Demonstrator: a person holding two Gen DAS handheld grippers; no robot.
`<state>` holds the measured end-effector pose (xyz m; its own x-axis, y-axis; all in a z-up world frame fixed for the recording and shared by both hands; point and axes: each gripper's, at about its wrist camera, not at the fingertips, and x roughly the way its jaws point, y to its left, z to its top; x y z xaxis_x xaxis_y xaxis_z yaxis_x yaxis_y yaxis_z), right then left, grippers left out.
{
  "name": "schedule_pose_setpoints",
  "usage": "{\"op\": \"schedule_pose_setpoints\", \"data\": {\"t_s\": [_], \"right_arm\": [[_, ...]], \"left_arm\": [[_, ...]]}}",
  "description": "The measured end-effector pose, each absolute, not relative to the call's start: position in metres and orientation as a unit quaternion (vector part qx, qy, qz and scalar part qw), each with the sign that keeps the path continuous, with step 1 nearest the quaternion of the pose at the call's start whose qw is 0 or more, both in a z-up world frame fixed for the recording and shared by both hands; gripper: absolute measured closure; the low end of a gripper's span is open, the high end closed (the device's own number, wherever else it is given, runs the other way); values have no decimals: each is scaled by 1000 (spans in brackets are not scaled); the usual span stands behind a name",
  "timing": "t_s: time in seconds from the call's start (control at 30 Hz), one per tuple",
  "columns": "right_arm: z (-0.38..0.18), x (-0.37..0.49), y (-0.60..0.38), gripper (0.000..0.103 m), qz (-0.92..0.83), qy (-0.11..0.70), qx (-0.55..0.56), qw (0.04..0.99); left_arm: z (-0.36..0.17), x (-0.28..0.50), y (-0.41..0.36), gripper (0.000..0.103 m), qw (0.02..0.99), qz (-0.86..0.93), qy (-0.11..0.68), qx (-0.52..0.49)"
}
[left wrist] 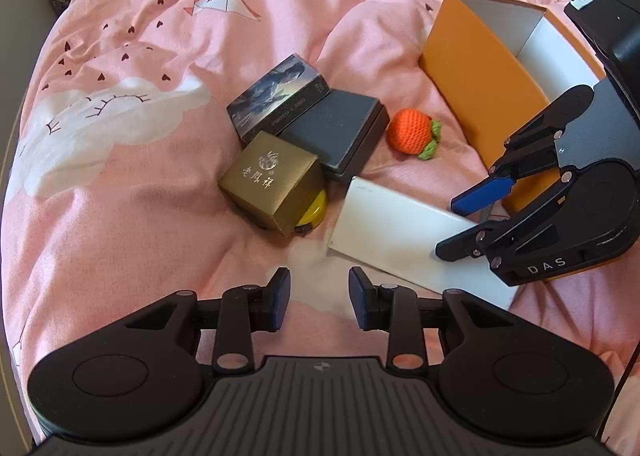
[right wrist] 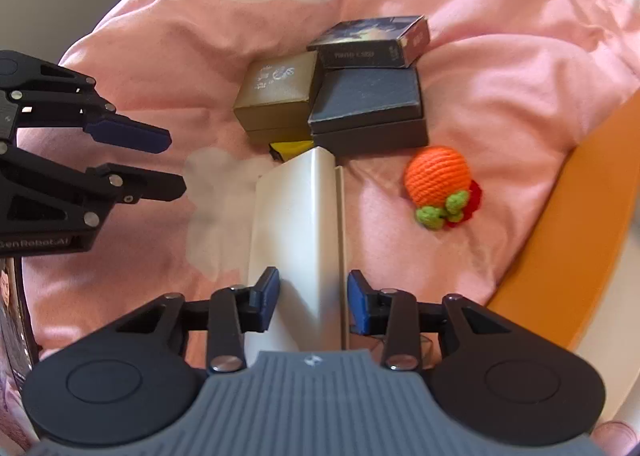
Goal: Organize objects
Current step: 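Grasp the white glasses case on the bed with the right gripper, then carry the glasses case toward the box with the right gripper while the left gripper grasps the gold box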
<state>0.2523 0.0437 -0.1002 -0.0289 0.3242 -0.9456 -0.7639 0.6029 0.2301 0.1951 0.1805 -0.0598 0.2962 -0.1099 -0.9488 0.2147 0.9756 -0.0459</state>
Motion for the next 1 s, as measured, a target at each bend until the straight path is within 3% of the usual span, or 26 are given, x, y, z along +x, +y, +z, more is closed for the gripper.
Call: {"op": "schedule_pose_setpoints", "data": {"t_s": [0.43, 0.57, 0.73, 0.83, 1.0], "right_arm": [[-124, 271, 54, 51, 406, 621, -146, 654], [-123, 272, 54, 52, 403, 625, -141, 654], [-92, 243, 66, 67, 429, 557, -225, 674], [-71, 219, 74, 69, 453, 495, -294, 681], [-59, 173, 83, 70, 447, 324, -484, 679]], "left_arm": [[-75, 201, 192, 60, 792, -94, 603, 27], [-74, 200, 192, 59, 792, -93, 603, 27], [-68, 195, 189, 59, 794, -91, 600, 30], [-64, 194, 190, 59, 798, -86, 596, 30], [-53, 192, 195, 59, 804, -71, 590, 30]]}}
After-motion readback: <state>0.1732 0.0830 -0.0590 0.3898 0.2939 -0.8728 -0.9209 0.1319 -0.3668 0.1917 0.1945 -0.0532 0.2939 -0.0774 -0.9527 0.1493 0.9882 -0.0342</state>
